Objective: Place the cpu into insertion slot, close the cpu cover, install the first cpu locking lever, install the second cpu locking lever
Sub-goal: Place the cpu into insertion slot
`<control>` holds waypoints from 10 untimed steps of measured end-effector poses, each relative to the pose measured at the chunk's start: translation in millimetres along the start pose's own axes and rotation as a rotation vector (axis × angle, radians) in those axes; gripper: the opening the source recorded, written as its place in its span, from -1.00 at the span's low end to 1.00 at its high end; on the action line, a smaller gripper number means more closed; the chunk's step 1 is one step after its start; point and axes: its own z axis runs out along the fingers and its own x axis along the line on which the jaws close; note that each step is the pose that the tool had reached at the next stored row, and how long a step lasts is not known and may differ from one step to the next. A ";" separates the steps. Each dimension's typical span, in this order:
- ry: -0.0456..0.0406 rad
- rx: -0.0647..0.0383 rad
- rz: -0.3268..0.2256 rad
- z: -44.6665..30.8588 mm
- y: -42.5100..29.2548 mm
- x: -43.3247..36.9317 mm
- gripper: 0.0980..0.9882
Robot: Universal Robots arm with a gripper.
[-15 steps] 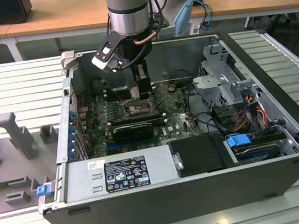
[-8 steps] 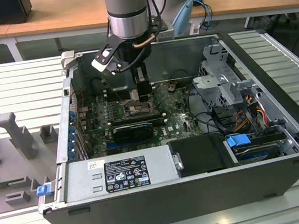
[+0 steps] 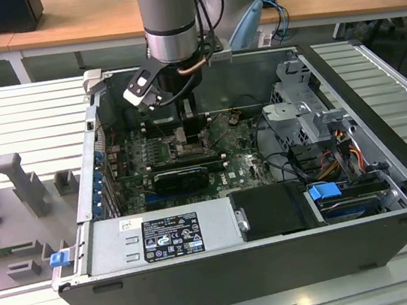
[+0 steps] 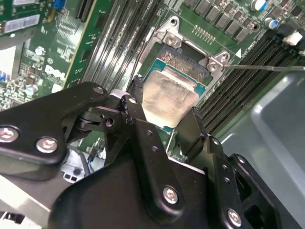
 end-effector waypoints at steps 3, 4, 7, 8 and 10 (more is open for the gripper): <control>-0.0001 0.000 0.000 8.7 -0.8 0.2 -0.03; 0.0000 0.000 0.000 11.4 -1.0 0.4 -0.03; 0.0000 0.000 0.000 19.5 -2.1 1.2 -0.03; -0.0001 0.000 0.001 21.4 -2.3 1.7 -0.03; -0.0001 0.000 0.002 23.1 -2.4 2.0 -0.03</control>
